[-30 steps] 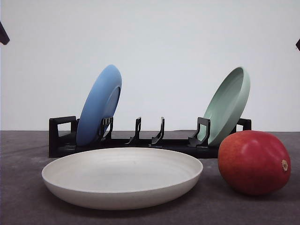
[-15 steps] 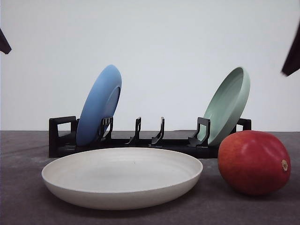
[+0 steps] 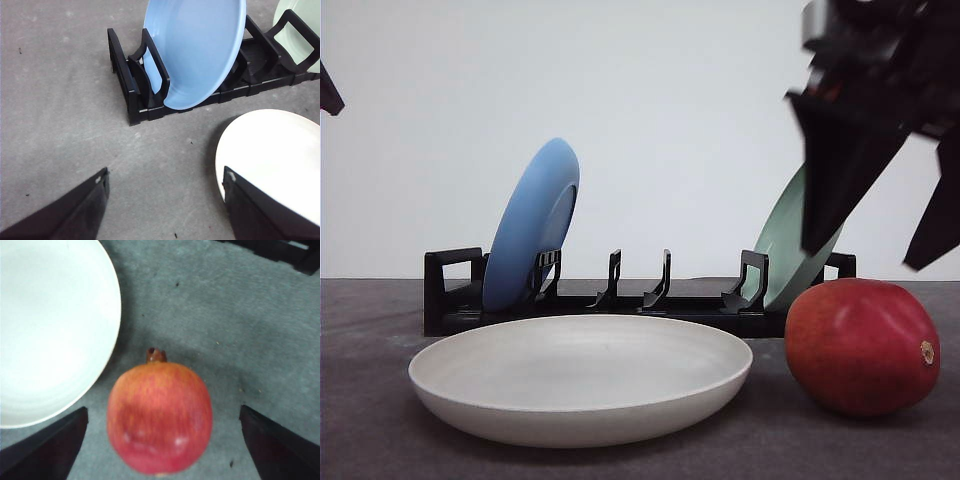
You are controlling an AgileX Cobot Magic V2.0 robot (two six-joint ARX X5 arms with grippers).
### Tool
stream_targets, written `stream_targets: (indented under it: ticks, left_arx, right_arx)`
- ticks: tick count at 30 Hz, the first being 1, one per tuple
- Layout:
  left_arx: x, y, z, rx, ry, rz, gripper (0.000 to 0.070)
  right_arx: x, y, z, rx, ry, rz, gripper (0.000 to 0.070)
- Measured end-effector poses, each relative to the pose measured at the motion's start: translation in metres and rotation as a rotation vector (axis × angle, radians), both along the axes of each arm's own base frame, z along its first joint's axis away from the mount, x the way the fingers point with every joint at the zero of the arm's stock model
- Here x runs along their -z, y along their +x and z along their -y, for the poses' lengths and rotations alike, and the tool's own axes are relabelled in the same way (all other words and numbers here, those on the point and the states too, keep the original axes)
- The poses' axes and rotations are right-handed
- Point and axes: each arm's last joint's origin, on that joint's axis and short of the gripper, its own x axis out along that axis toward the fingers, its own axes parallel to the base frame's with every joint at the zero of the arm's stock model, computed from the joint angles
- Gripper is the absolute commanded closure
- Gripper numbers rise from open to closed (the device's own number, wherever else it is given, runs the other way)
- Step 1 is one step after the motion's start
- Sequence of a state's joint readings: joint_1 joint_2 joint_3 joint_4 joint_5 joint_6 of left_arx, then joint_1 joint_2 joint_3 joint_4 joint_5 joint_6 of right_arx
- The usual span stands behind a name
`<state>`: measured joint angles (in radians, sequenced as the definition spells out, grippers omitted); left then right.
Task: Place pomegranate in white plate
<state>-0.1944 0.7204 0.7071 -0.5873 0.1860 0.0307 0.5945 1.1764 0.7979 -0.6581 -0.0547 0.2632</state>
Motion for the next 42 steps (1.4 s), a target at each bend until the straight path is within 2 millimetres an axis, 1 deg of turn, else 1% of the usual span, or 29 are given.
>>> stream_targets:
  ticks: [6,13,15,16,18,19,23,26,30,33,38,42]
  left_arx:
    - [0.0,0.0,0.0,-0.001,-0.001,0.0,0.0266]
    - [0.0,0.0,0.0,-0.001,-0.001,-0.001,0.0266]
    - [0.0,0.0,0.0,-0.001,-0.001,-0.001,0.0266]
    - [0.0,0.0,0.0,-0.001,-0.001,-0.001,0.0266]
    - [0.0,0.0,0.0,-0.001,-0.001,-0.001,0.0266]
    - [0.0,0.0,0.0,-0.001,-0.001,-0.001,0.0266]
    - [0.0,0.0,0.0,-0.001,-0.001,0.0,0.0266]
    - [0.0,0.0,0.0,-0.001,-0.001,-0.001,0.0266]
    - [0.0,0.0,0.0,-0.001,-0.001,0.0,0.0266]
    - [0.0,0.0,0.0,-0.001,-0.001,0.0,0.0266]
    - [0.0,0.0,0.0,-0.001,-0.001,0.0,0.0266]
    - [0.0,0.0,0.0,-0.001,-0.001,0.0,0.0266]
  right_arx:
    - [0.02,0.011,-0.008,-0.001,-0.045,-0.066,0.0075]
    - [0.037,0.018,-0.013,-0.007,-0.079,-0.133,0.0076]
    - [0.04,0.019,-0.013,-0.01,-0.084,-0.154,0.0103]
    - [0.041,0.019,-0.014,-0.012,-0.085,-0.163,0.013]
    - [0.043,0.018,-0.014,-0.014,-0.086,-0.176,0.0209]
    - [0.043,0.018,-0.014,-0.014,-0.087,-0.178,0.0224]
    - [0.038,0.017,-0.013,-0.013,-0.114,-0.212,0.0227]
    - [0.025,0.019,-0.014,-0.021,-0.123,-0.22,0.0226]
    - [0.002,0.029,-0.03,-0.082,-0.04,-0.106,0.0226]
    - [-0.006,0.03,-0.047,-0.168,0.056,-0.02,0.0226]
    - [-0.007,0.024,-0.072,-0.268,0.108,0.061,0.0226]
    - [0.005,0.02,-0.093,-0.348,0.109,0.075,0.0226]
